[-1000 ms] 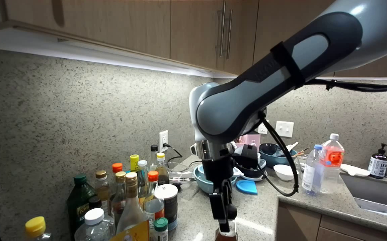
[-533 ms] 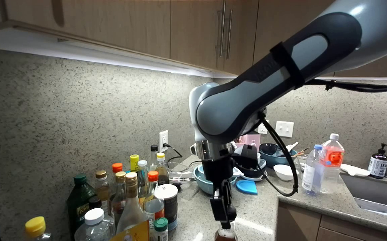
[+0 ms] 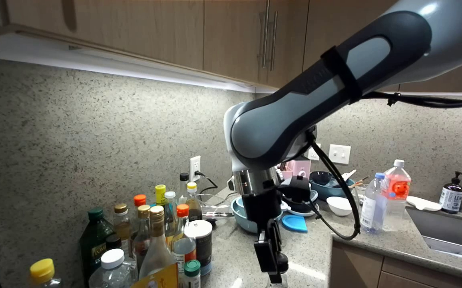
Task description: Lay the bottle with the black cap down.
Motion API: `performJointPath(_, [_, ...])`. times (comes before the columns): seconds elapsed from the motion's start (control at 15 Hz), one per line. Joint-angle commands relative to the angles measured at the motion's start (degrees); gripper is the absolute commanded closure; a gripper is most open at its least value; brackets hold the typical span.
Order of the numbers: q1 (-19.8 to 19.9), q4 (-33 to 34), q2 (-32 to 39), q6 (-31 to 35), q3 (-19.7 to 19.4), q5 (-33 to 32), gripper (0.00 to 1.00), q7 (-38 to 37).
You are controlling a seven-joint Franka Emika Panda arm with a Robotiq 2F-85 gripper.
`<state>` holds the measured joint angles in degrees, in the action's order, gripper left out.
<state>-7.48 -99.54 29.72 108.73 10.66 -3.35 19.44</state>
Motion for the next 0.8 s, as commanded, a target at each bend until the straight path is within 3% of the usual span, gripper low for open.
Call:
performJointPath(0.0, [1.06, 0.4, -1.37, -6.93, 1.71, 4.74, 0.81, 2.76])
performJointPath(0.33, [2.92, 4.01, 1.34, -14.22, 2.84, 12.59, 0.81, 7.24])
performJointPath(0.73, [6.14, 14.8, 11.07, -24.21, 2.48, 18.61, 0.81, 12.15])
